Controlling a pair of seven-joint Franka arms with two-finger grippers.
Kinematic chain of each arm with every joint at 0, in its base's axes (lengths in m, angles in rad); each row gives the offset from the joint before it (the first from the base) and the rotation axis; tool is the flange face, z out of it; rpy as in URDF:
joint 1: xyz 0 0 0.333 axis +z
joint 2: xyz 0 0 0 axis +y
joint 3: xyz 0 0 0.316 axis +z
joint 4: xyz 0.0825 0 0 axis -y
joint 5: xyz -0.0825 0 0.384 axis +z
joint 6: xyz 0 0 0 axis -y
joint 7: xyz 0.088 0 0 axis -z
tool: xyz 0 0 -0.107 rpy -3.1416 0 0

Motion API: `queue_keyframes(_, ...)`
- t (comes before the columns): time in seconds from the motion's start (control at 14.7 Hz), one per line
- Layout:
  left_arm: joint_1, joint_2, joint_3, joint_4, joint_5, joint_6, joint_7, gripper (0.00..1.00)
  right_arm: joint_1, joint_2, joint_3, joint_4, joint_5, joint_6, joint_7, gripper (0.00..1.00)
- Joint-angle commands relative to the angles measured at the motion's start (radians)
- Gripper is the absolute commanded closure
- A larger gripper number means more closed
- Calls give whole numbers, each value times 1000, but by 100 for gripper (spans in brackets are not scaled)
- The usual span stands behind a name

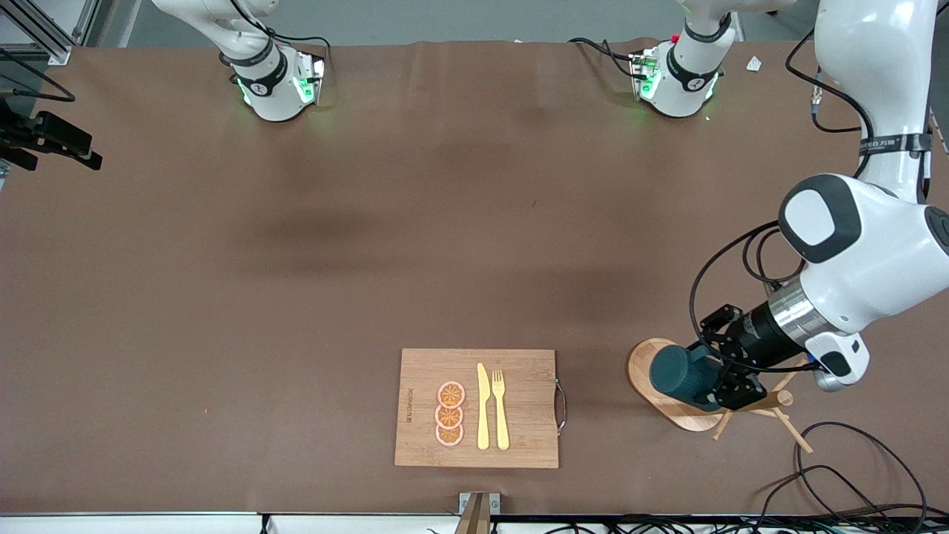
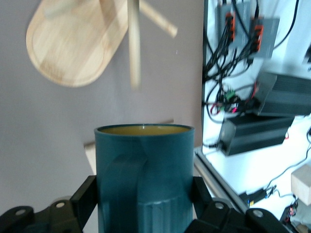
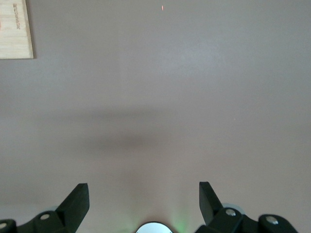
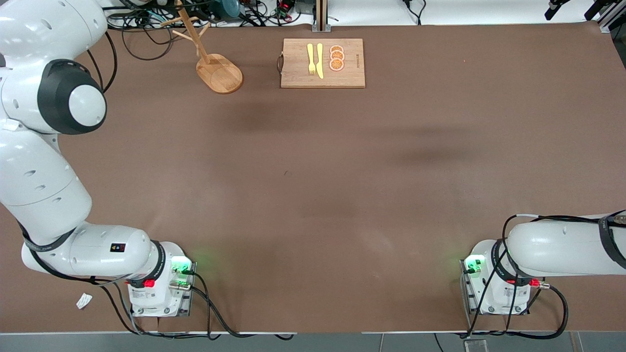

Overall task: Transfer cup from left to right arm and place
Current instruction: 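Lift the mug off the stand and carry it to mid-table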

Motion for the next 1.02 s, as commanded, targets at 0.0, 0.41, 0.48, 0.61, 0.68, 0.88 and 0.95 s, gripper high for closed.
queue_keyframes(0.0, -39, -37, -26, -12, 57, -24, -66, 44, -21, -23, 9, -23, 8, 22, -9, 0)
queue_keyframes(0.41, -278, -35, -26, -7, 367, -24, -196, 44, -21, -19, 7, -18, 2, 15, -12, 0)
queue_keyframes(0.48, -318, -31, -26, -7, 438, -24, -223, 44, -21, -20, 7, -17, 1, 13, -12, 0)
queue_keyframes(0.61, -407, -20, -24, -7, 589, -24, -261, 44, -21, -20, 7, -17, -4, 14, -14, 0)
queue_keyframes(0.68, -440, -6, -23, -7, 640, -25, -275, 44, -23, -19, 7, -17, -5, 19, -14, 0)
queue_keyframes(0.88, -554, 54, -16, -9, 845, -25, -341, 44, -12, -20, 13, -18, -34, 4, -14, 0)
queue_keyframes(0.95, -594, 80, -15, -9, 931, -27, -381, 44, -10, -20, 15, -17, -34, -5, -14, 0)
